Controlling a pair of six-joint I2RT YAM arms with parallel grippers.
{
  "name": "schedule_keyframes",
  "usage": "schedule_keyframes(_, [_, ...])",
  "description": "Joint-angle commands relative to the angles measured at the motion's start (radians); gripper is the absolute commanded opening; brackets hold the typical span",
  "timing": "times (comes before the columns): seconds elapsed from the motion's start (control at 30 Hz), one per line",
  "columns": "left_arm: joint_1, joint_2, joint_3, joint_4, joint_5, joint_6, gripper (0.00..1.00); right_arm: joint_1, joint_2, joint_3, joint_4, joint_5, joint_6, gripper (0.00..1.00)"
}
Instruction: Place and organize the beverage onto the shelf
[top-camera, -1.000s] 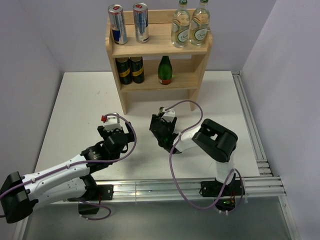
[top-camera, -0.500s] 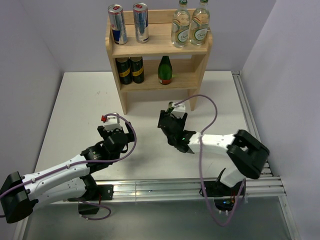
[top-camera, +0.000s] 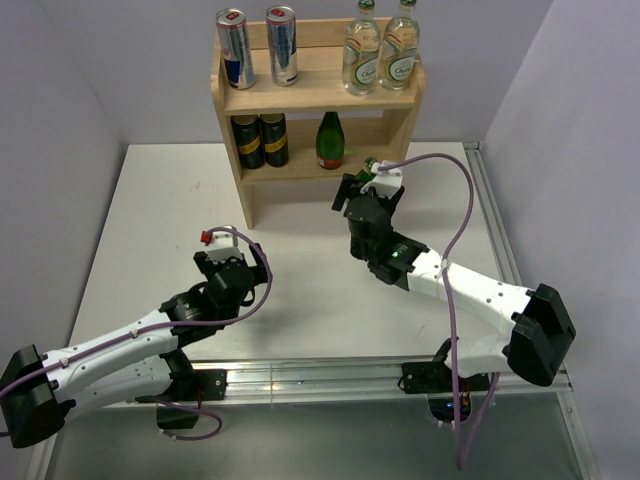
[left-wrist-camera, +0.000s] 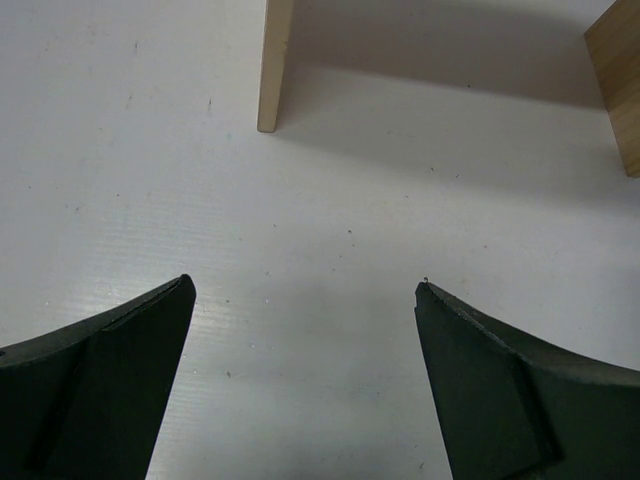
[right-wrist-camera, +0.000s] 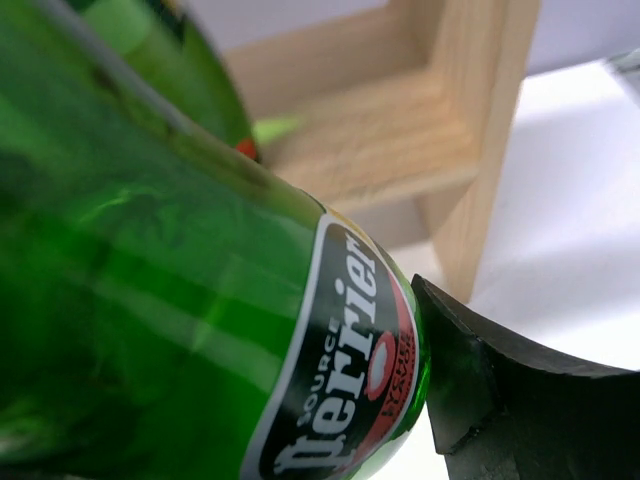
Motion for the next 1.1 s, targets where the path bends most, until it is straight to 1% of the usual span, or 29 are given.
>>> schedule_keyframes(0.0, [-0.003,-0.03,0.007,0.013,-0.008,0.006,0.99,-0.057,0.017,0.126,0.098,0.012,-0.091,0.0])
schedule_keyframes(0.2, [-0.004,-0.035,0.005,0.013,-0.005,0.008,0.99,-0.14,0.11,0.221,0.118,-0.048,-0.125,0.0])
schedule_keyframes(0.47, [-0.004,-0.021,0.008,0.021,0.003,0.012,0.99,-0.253,0.195,0.31,0.103,-0.129,-0.097,0.0])
schedule_keyframes(0.87, [-0.004,0.021,0.014,0.034,0.009,0.015,0.99,-0.306,0.298,0.436,0.083,-0.198,-0.082,0.0])
schedule_keyframes(1.07, [-0.004,0.039,0.018,0.042,0.012,0.019,0.99,-0.325,0.344,0.458,0.081,-0.221,-0.057,0.0])
